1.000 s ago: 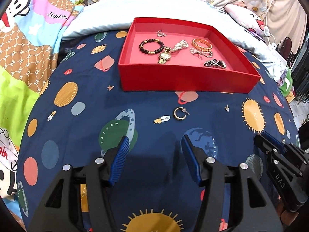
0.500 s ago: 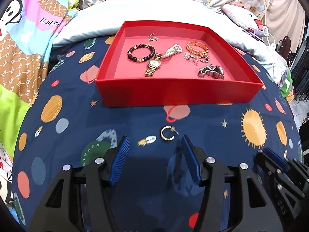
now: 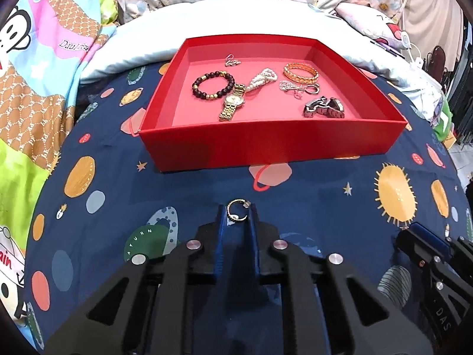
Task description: Organize jewelry
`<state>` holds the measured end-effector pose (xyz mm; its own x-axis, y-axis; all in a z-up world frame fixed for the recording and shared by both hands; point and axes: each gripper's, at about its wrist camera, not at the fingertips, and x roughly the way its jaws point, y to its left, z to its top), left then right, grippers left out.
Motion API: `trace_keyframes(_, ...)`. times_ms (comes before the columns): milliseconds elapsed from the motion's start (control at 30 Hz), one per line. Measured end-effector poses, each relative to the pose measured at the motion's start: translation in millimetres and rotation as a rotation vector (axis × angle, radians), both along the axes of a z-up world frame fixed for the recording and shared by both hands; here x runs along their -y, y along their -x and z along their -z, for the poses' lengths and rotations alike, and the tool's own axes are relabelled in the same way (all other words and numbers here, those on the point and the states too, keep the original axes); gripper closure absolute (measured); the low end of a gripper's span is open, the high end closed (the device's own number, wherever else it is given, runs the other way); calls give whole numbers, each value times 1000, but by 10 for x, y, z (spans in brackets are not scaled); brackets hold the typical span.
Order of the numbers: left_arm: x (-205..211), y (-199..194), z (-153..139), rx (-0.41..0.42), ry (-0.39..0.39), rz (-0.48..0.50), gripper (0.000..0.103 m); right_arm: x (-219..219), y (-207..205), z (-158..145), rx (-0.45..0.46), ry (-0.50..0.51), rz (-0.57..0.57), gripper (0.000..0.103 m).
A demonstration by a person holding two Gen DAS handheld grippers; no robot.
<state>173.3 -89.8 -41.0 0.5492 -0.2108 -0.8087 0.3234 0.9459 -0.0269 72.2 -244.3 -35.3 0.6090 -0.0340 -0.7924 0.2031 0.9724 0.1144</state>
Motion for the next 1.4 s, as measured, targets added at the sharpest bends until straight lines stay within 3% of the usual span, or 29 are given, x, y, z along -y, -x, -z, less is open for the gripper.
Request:
trace_keyframes(733,-246,210,-235,-26,53,-9,89,-223,46,-265,48,-14,-52,87)
trace_keyframes(1400,-256,101,-559,29,65,2,89,-304,-164,-566,121,-9,-96,87)
